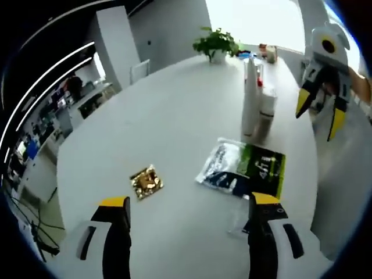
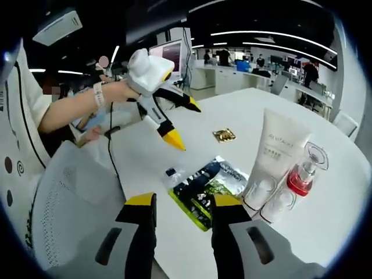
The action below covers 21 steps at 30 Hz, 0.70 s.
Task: Arrange the skincare products in the storage area until every visible bottle or jar stands upright without overlapping.
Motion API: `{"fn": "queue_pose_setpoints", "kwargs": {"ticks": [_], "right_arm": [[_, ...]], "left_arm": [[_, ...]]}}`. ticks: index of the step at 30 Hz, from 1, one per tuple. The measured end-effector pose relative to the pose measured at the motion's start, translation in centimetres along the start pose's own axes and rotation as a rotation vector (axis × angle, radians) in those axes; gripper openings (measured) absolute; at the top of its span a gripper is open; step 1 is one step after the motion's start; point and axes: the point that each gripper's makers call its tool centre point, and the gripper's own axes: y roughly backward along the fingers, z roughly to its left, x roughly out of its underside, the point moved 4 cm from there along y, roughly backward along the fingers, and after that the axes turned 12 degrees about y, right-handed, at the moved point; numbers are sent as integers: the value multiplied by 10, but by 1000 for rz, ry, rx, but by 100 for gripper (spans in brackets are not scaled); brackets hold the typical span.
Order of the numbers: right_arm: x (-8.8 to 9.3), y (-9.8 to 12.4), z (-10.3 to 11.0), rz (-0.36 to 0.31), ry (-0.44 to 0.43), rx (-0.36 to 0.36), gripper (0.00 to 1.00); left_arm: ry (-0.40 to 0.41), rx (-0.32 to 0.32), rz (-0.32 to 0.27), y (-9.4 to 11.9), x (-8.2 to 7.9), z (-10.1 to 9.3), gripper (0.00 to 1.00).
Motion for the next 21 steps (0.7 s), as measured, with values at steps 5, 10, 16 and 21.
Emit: {"fn": "queue_pose_setpoints", "kwargs": {"ticks": [5, 10, 16, 21], "right_arm": [[1, -1, 1, 2, -11, -3, 35], [3, -1, 0, 7, -22, -6, 35], [1, -5, 5, 1, -21, -21, 34], [3, -7, 7, 9, -35, -24, 33]], "left_arm": [[-71, 2, 32, -11, -1, 10, 58], [-115, 13, 66, -21, -2, 18, 51], [-76, 13, 94, -32, -4, 21, 53], [-105, 29, 115, -40, -6, 26, 55]]}}
